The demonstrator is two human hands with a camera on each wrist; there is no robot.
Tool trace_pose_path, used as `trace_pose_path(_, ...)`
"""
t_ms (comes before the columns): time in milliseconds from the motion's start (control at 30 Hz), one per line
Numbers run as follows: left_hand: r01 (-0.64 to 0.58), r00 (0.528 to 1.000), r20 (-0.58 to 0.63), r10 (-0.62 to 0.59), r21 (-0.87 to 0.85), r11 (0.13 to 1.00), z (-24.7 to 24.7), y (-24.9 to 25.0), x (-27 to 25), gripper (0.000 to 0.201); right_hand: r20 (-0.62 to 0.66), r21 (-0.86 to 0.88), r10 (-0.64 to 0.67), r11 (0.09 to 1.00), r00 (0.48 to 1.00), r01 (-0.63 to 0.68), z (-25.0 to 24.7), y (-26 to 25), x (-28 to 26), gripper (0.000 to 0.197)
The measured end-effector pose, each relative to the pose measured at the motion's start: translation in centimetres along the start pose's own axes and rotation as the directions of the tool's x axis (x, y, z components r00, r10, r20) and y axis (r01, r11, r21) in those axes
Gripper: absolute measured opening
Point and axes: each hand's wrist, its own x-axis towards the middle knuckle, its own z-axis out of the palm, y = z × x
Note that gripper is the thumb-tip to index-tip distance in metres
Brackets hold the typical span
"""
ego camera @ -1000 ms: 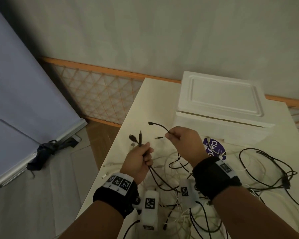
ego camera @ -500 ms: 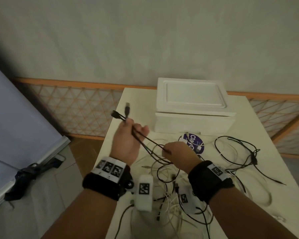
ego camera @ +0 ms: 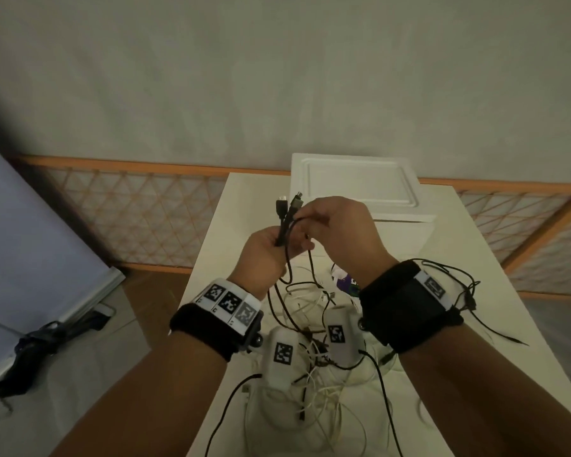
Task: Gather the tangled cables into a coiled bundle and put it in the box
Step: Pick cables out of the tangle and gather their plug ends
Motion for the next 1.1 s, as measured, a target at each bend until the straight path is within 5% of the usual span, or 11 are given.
trace_pose_path(100, -0.097, 0.992, -0.087, 0.091, -0.061, 0.993, 0.1, 1.5, 0.4, 0.012, -0.03, 0.093, 0.051, 0.995, 0.998, -0.048, 0.8, 1.6, -0.8, 0.028)
trace_pose_path(200, -0.129, 0.988, -0.116, 0.098, -0.295, 0.947, -0.5, 2.9, 0.9, 0.02, 0.274, -0.198, 0.118, 0.978, 0.955, -0.064, 2.0, 4.7, -2.1, 0.024)
trace_pose_path(267, -0.144, 0.986, -0.128, 0.106, -0.342, 0.928, -1.0, 3.2, 1.2, 0.019, 0.314, -0.325, 0.161, 0.944, 0.936, -0.054, 2.0, 6.3, -2.6, 0.015)
trace_pose_path(400, -0.018, 1.0, -0.013, 0.015, -0.254, 0.967, -0.1, 1.5, 1.3, 0.009, 0.115, -0.146, 0.22, 0.968, 0.969, -0.202, 0.2, 6.1, -1.5, 0.011)
trace_pose_path(600, 0.077, 0.996, 0.043, -0.078, 0.036, 0.996, 2.3, -1.0, 1.8, 0.011, -0.089, 0.382, 0.099, 0.922, 0.991, -0.057, -2.7, 1.2, -0.3, 0.012)
trace_pose_path(700, 0.016, 0.99, 0.14, -0.031, 0.106, 0.994, 3.1, -0.6, 1.8, 0.007, -0.196, 0.41, 0.044, 0.911, 0.98, 0.041, -2.9, 1.5, -0.7, 0.011)
trace_pose_path(767, -0.012, 0.996, 0.093, 0.003, 0.1, 0.995, 3.1, -0.4, 2.0, 0.008, -0.222, 0.304, 0.013, 0.951, 0.975, 0.057, -2.4, 3.3, -1.0, 0.013)
trace_pose_path(867, 0.025, 0.997, -0.064, -0.03, -0.082, 0.996, 2.4, -0.2, 2.8, 0.02, 0.072, 0.213, 0.101, 0.97, 0.992, -0.114, -1.1, 6.9, -1.7, 0.027)
trace_pose_path(967, 0.075, 0.989, -0.104, -0.103, -0.245, 0.967, 1.8, -0.3, 3.0, 0.009, 0.363, -0.15, 0.182, 0.979, 0.914, -0.135, -0.1, 8.8, -2.9, 0.026)
trace_pose_path(1033, 0.095, 0.988, -0.088, -0.125, -0.282, 0.955, 1.8, -1.0, 3.0, 0.011, 0.375, -0.272, 0.176, 0.96, 0.91, -0.073, 0.3, 9.1, -3.1, 0.017)
trace_pose_path(1100, 0.105, 0.989, -0.067, -0.129, -0.288, 0.952, 1.9, -1.8, 2.9, 0.015, 0.339, -0.194, 0.183, 0.973, 0.923, -0.122, 0.7, 8.9, -2.9, 0.011)
